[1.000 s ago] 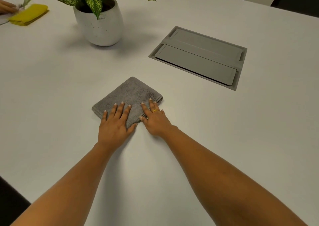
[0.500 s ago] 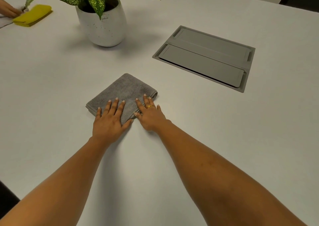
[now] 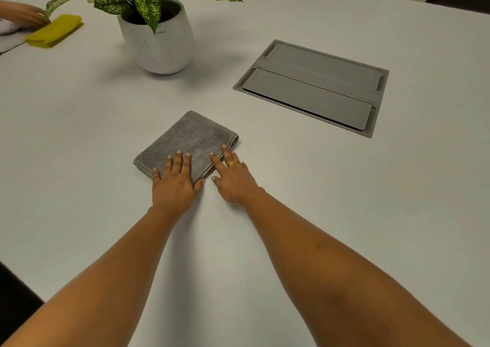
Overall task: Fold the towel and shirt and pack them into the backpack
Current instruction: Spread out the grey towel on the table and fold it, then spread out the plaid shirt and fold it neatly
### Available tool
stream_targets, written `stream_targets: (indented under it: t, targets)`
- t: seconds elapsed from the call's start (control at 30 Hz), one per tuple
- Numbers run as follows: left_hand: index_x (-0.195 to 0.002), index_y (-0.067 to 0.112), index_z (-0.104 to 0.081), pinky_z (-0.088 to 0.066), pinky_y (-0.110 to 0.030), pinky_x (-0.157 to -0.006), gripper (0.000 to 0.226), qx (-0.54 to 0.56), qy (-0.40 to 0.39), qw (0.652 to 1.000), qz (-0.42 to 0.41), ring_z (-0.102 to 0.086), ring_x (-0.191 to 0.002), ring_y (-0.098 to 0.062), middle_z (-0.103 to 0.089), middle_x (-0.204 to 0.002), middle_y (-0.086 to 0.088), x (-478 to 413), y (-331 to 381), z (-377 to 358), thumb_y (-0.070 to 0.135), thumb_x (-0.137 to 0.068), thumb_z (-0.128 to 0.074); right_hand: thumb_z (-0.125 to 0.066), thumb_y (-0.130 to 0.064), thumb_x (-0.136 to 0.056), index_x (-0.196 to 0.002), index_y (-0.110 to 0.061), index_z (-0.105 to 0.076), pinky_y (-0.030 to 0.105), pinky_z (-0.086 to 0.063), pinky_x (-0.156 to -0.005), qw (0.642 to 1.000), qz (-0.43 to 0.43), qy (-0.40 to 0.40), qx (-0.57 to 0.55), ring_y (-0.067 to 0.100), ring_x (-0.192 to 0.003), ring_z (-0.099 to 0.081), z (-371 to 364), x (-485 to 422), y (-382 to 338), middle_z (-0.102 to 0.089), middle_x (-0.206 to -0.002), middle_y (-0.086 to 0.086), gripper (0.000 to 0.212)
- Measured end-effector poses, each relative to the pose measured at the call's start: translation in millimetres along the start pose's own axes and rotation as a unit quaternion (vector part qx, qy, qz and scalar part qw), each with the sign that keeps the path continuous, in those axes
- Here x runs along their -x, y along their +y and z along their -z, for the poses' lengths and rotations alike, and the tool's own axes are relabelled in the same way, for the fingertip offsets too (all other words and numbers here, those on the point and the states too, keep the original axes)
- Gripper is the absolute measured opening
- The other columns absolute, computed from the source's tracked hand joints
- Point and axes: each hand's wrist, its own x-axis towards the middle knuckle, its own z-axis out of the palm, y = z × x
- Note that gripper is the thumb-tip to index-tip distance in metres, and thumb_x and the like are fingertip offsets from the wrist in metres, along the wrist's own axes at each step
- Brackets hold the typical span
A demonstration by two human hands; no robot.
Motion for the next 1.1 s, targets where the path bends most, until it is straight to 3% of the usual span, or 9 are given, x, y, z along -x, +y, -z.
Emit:
stream_targets:
  t: [0.17,0.27,0.33,0.43,0.53,0.8,1.1]
  targets:
    - [-0.149,0.015,0.003,0.001,-0.046,-0.116,0.069,-0.003,0.009,0.999,-0.034,0.007,-0.145,-0.023,0.006,-0.158,-0.006,26,20,-6,0.050,-0.097,-0.025,-0.030,-0.032,-0.101,-0.150,-0.022,-0.007,0.040,-0.001,-0.117,0.999,-0.013,-0.004,0.035,0.021,-0.145,0.005,-5,38,18,0.009,-0.158,0.006,0.055]
    - [-0.150,0.014,-0.005,0.002,-0.044,-0.115,0.083,-0.002,0.006,0.996,-0.093,0.004,-0.145,-0.023,0.003,-0.157,-0.007,41,44,-10,0.065,-0.084,-0.003,-0.028,-0.037,-0.101,-0.150,-0.026,-0.009,0.041,0.002,-0.116,0.998,-0.036,-0.003,0.048,0.018,-0.145,0.006,-5,68,33,0.008,-0.158,0.003,0.054]
    - [-0.150,0.017,-0.004,0.003,-0.044,-0.115,0.091,-0.014,-0.026,0.992,-0.124,0.006,-0.145,-0.021,0.004,-0.158,-0.005,49,68,-13,0.064,-0.074,0.012,-0.027,-0.040,-0.101,-0.150,-0.028,-0.009,0.043,0.003,-0.116,0.996,-0.068,0.003,0.048,0.017,-0.145,0.006,-1,91,44,0.007,-0.158,0.002,0.054]
    - [-0.150,0.016,0.000,-0.001,-0.042,-0.116,0.070,-0.004,-0.079,0.985,-0.151,0.005,-0.145,-0.020,0.005,-0.158,-0.003,60,108,-14,0.059,-0.094,-0.006,-0.025,-0.042,-0.100,-0.150,-0.029,-0.009,0.047,0.003,-0.115,0.991,-0.128,0.016,0.033,0.017,-0.145,0.007,4,131,64,0.006,-0.158,0.001,0.053]
    - [-0.150,0.017,-0.005,-0.007,-0.041,-0.117,0.065,0.015,-0.095,0.974,-0.204,0.001,-0.145,-0.020,0.001,-0.158,-0.004,78,152,-13,0.051,-0.098,-0.021,-0.024,-0.043,-0.100,-0.150,-0.031,-0.008,0.050,0.003,-0.115,0.982,-0.182,0.028,0.027,0.016,-0.145,0.008,6,177,89,0.007,-0.158,-0.001,0.053]
    - [-0.150,0.020,-0.004,-0.012,-0.040,-0.115,0.064,0.031,-0.128,0.933,-0.335,-0.005,-0.145,-0.018,-0.004,-0.158,0.000,142,271,-14,0.051,-0.098,-0.023,-0.024,-0.042,-0.101,-0.150,-0.028,-0.006,0.050,0.002,-0.114,0.931,-0.362,0.051,0.008,0.016,-0.145,0.007,23,321,169,0.008,-0.158,0.000,0.054]
    - [-0.150,0.021,-0.007,-0.015,-0.039,-0.115,0.062,0.018,-0.138,0.888,-0.439,-0.007,-0.145,-0.017,-0.007,-0.158,0.000,235,394,-18,0.051,-0.098,-0.023,-0.026,-0.032,-0.101,-0.150,-0.024,-0.011,0.056,0.004,-0.112,0.829,-0.532,0.140,0.100,0.018,-0.145,0.007,63,498,245,0.004,-0.158,0.004,0.052]
